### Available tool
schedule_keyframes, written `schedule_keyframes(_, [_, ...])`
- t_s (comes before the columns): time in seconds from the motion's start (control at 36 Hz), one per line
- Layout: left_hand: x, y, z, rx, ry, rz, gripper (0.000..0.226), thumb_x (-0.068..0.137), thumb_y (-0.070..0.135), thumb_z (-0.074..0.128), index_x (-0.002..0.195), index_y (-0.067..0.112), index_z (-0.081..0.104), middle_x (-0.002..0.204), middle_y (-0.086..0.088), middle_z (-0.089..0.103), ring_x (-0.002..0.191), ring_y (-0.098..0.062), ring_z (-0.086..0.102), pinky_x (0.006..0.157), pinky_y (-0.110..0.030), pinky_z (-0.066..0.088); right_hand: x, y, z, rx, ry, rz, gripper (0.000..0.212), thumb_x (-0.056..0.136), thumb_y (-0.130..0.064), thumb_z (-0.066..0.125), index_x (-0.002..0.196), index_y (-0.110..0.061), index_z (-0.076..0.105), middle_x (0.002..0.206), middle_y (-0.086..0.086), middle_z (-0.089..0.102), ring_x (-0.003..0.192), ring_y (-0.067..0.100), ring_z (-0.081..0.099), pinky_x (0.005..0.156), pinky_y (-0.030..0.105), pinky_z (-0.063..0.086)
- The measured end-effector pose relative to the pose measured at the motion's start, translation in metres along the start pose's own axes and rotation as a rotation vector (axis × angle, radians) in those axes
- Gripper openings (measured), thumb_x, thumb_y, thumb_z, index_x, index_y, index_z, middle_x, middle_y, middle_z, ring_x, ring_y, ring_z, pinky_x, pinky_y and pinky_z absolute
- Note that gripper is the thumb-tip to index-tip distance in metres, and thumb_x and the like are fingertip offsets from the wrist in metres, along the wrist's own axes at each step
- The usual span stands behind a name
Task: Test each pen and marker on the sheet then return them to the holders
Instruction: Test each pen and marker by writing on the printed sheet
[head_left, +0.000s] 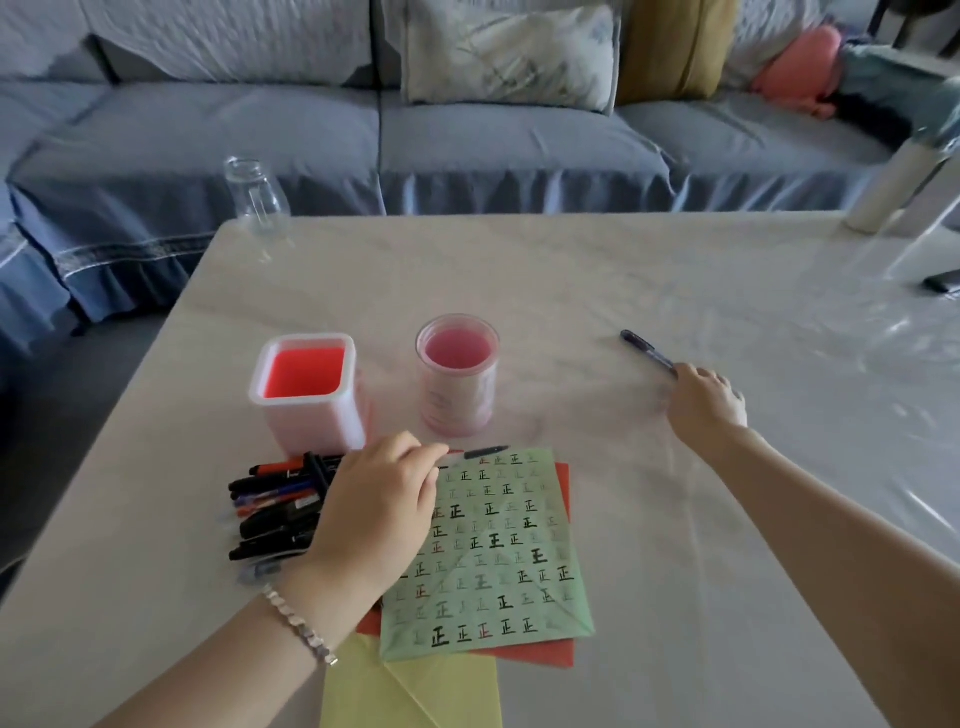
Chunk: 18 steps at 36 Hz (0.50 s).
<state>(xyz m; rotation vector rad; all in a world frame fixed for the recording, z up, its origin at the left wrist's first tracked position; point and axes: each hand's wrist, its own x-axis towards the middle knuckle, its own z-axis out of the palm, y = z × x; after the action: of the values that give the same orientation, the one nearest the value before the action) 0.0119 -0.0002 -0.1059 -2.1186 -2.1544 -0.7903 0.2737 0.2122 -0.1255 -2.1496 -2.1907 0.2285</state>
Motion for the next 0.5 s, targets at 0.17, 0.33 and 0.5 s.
schedule_keyframes(0.17, [-0.008,-0.006,0.001,-0.011,0.022,-0.009,0.019,0.077,0.003,0.063,0.093,0.009,0.072,0.073,0.003,0.06,0.064,-0.02,0.06,0.057,-0.037,0.053,0.009,-0.001,0.003,0.076,0.028,0.057,0.027,0.084,-0.002,0.046,0.107,0.002,0.057,0.112,0.024,0.057,0.104,0.04,0.052,0.081,0.038,0.039])
schedule_keyframes(0.33, [-0.025,-0.019,-0.009,0.046,0.095,-0.009,0.026,0.084,0.016,0.049,0.098,0.011,0.071,0.079,0.003,0.065,0.069,-0.02,0.061,0.067,-0.035,0.052,0.003,0.0,-0.004,0.093,-0.1,0.117,0.019,0.084,-0.015,0.053,0.089,0.0,0.064,0.078,0.017,0.057,0.07,0.033,0.054,0.062,0.029,0.039])
schedule_keyframes(0.5, [-0.045,-0.057,-0.034,0.178,0.325,-0.014,0.027,0.085,0.019,0.044,0.09,0.012,0.07,0.081,0.003,0.068,0.081,-0.015,0.051,0.081,-0.031,0.036,-0.049,-0.024,-0.014,0.227,-0.062,-0.109,0.011,0.083,-0.023,0.057,0.085,-0.013,0.055,0.074,0.012,0.061,0.064,0.032,0.057,0.055,0.032,0.043])
